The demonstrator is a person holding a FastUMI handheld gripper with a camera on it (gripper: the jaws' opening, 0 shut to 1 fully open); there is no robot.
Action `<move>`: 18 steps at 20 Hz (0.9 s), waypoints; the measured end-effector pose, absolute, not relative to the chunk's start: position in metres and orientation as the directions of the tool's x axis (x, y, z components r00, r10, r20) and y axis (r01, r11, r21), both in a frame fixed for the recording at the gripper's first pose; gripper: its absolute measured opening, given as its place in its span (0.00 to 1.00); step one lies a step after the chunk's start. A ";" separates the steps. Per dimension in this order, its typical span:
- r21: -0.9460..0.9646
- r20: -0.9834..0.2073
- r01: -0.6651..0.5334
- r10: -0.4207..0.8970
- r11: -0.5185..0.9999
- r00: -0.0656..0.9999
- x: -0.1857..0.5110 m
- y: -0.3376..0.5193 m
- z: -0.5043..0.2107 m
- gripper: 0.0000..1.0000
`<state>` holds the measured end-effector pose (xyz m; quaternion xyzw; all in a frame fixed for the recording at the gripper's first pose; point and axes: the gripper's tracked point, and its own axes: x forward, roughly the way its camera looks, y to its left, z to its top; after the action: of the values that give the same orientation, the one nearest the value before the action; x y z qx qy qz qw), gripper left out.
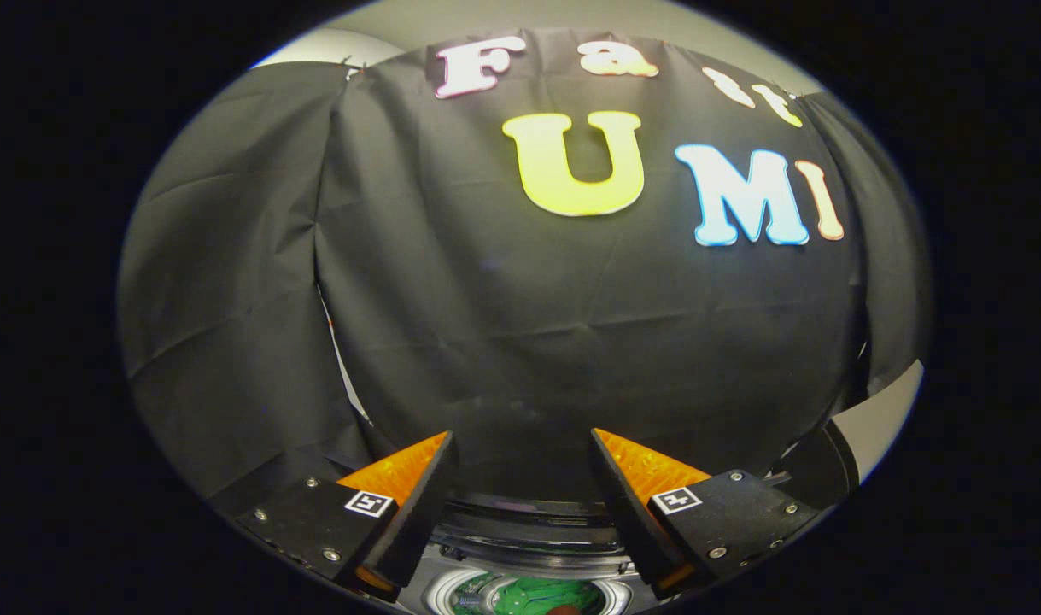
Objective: Put the clothes into the washing machine and then close the washing machine lid.
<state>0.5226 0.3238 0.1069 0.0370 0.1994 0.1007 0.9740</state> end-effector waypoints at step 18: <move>0.145 -0.592 -0.163 0.218 0.976 0.776 0.537 0.319 0.066 0.92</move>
<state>0.5370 0.3188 0.0662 0.0428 0.3192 0.1012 0.9413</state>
